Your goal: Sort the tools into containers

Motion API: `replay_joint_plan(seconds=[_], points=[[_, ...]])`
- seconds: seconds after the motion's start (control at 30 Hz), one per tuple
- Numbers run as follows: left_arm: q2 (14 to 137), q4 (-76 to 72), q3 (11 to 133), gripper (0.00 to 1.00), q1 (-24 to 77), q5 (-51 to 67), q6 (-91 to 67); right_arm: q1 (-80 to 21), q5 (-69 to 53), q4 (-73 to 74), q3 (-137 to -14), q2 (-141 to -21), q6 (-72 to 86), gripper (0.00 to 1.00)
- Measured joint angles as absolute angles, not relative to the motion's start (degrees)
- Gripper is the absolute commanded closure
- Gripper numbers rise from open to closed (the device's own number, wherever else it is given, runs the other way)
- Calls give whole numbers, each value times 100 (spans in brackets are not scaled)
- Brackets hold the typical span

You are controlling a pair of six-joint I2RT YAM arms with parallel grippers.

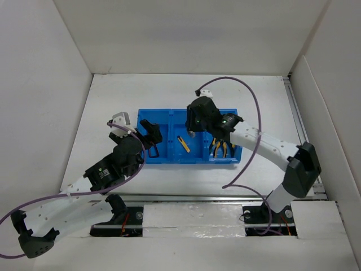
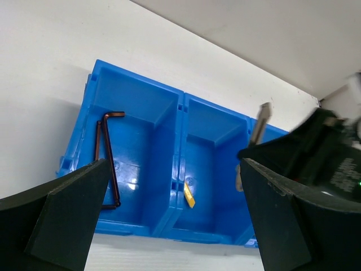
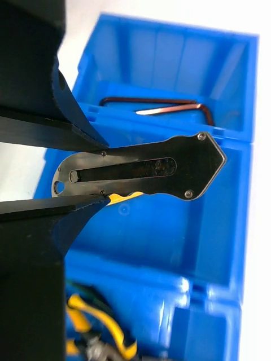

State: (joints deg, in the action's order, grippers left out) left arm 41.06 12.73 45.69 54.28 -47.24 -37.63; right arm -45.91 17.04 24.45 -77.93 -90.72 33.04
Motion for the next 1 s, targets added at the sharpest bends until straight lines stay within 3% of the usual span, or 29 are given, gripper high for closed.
replay_joint_plan(seconds=[0.33, 0.37, 0.43, 0.57, 0.6, 0.7, 1.0], points=[[4156, 1321, 4569, 1, 5428, -4742, -3804, -4810, 1761, 2453, -8016, -10711, 3535, 100], [4158, 1319, 4569, 1, 5428, -4740, -3804, -4812, 1767, 2502, -8066, -10820, 3579, 89], [4165, 1319, 4569, 1, 5428, -4735, -3802, -4807, 1839, 2598, -8189, -11004, 3647, 80], [4193, 1319, 4569, 1, 5428, -4711, -3804, -4805, 1981, 2709, -8289, -11037, 3721, 40], [4193, 1319, 4569, 1, 5428, -4705, -3802, -4810, 2001, 2707, -8296, -11006, 3739, 35], [4193, 1317, 4569, 1, 5428, -4700, -3802, -4807, 2056, 2838, -8399, -10895, 3754, 27], [4305, 1310, 4569, 1, 5428, -4648, -3780, -4906, 2388, 3527, -8613, -9876, 3728, 26]])
